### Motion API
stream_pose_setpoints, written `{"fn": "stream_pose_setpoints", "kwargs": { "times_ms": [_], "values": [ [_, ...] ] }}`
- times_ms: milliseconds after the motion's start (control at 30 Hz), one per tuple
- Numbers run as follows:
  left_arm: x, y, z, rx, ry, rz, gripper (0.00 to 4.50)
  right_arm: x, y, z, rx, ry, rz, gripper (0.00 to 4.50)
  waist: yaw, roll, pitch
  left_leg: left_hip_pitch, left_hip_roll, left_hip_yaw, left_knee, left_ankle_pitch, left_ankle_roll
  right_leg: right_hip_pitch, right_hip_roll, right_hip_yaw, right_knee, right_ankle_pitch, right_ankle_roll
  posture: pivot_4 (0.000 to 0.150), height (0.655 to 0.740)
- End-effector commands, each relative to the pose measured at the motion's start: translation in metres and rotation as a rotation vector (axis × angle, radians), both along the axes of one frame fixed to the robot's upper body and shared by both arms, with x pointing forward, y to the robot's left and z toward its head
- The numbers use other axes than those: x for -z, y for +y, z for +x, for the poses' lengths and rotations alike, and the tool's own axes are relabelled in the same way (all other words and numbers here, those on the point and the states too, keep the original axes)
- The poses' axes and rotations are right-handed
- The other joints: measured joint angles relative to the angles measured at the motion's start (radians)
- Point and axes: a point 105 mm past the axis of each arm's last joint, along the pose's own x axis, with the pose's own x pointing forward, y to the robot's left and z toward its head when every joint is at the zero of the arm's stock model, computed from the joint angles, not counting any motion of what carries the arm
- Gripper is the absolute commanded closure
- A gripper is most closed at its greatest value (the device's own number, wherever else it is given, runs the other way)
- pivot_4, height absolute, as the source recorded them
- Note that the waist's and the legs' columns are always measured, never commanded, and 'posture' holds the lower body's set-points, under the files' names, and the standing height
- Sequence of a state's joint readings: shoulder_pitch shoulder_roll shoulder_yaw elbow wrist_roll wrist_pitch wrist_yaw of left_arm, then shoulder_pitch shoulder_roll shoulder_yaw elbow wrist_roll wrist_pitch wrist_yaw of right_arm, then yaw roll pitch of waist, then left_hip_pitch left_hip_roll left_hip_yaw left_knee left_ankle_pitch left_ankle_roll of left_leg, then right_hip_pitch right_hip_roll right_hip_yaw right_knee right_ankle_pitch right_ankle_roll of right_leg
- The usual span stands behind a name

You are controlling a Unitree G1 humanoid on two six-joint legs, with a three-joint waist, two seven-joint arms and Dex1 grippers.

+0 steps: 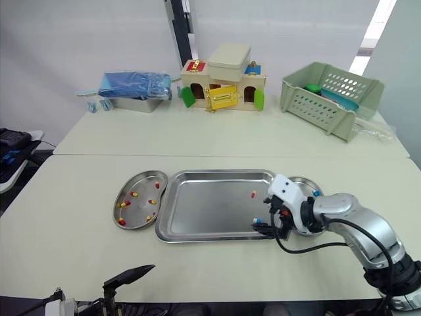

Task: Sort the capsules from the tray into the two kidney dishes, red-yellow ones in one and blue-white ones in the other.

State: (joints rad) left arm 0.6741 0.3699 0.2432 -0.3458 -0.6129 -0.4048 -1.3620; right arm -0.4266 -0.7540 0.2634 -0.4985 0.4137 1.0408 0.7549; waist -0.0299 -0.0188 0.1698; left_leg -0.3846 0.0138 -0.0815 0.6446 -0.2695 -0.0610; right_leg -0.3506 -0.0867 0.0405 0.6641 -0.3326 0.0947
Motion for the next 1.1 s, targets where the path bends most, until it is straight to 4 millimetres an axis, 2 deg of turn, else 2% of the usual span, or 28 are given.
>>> {"fn": "stream_pose_setpoints", "kwargs": {
  "times_ms": [33, 100, 167, 300, 800, 900, 1100],
  "values": [
    [-0.001, 0.002, -0.002, -0.004, -0.008, 0.006, 0.04, -0.002, 0.002, 0.006, 0.014, -0.086, -0.08, 0.0, 0.0, 0.0, 0.0, 0.0, 0.0, 0.0, 0.0, 0.0, 0.0, 0.0, 0.0, 0.0, 0.0, 0.0, 0.0, 0.15, 0.74],
    [0.0, 0.002, -0.002, -0.01, -0.002, 0.007, 0.04, 0.001, 0.002, 0.009, 0.029, -0.103, -0.1, 0.0, -0.001, 0.0, 0.0, 0.0, 0.0, 0.0, 0.0, 0.0, 0.0, 0.0, 0.0, 0.0, 0.0, 0.0, 0.0, 0.15, 0.74],
    [0.0, 0.003, -0.002, -0.008, 0.0, 0.01, 0.0, 0.005, 0.001, 0.011, 0.038, -0.105, -0.116, 0.37, -0.001, 0.0, 0.0, 0.0, 0.0, 0.0, 0.0, 0.0, 0.0, -0.001, 0.0, 0.0, 0.0, 0.0, 0.0, 0.15, 0.74],
    [0.0, 0.003, -0.002, -0.013, -0.002, 0.011, 0.0, 0.008, 0.003, 0.011, 0.038, -0.098, -0.126, 1.56, -0.001, 0.0, 0.0, 0.0, 0.0, 0.0, 0.0, 0.0, 0.0, -0.001, 0.0, 0.0, 0.0, 0.0, 0.0, 0.15, 0.74],
    [0.004, 0.006, -0.002, -0.025, 0.004, 0.02, 0.0, 0.018, 0.01, 0.01, 0.012, -0.065, -0.163, 1.56, -0.001, 0.0, 0.0, 0.0, 0.0, 0.0, 0.0, 0.0, 0.0, -0.001, 0.0, 0.0, 0.0, 0.0, 0.0, 0.15, 0.74],
    [0.004, 0.007, -0.002, -0.028, 0.004, 0.02, 0.0, 0.019, 0.01, 0.01, 0.011, -0.055, -0.164, 2.16, -0.001, 0.0, 0.0, 0.0, 0.0, 0.0, 0.0, 0.0, 0.0, -0.001, 0.0, 0.0, 0.0, 0.0, 0.0, 0.15, 0.74],
    [0.005, 0.007, -0.003, -0.027, 0.007, 0.024, 0.0, 0.02, 0.009, 0.011, 0.021, -0.054, -0.165, 3.82, -0.001, 0.0, 0.0, 0.0, 0.0, 0.0, 0.0, 0.0, 0.0, -0.001, 0.0, 0.0, 0.0, 0.0, 0.0, 0.15, 0.74]
  ]
}}
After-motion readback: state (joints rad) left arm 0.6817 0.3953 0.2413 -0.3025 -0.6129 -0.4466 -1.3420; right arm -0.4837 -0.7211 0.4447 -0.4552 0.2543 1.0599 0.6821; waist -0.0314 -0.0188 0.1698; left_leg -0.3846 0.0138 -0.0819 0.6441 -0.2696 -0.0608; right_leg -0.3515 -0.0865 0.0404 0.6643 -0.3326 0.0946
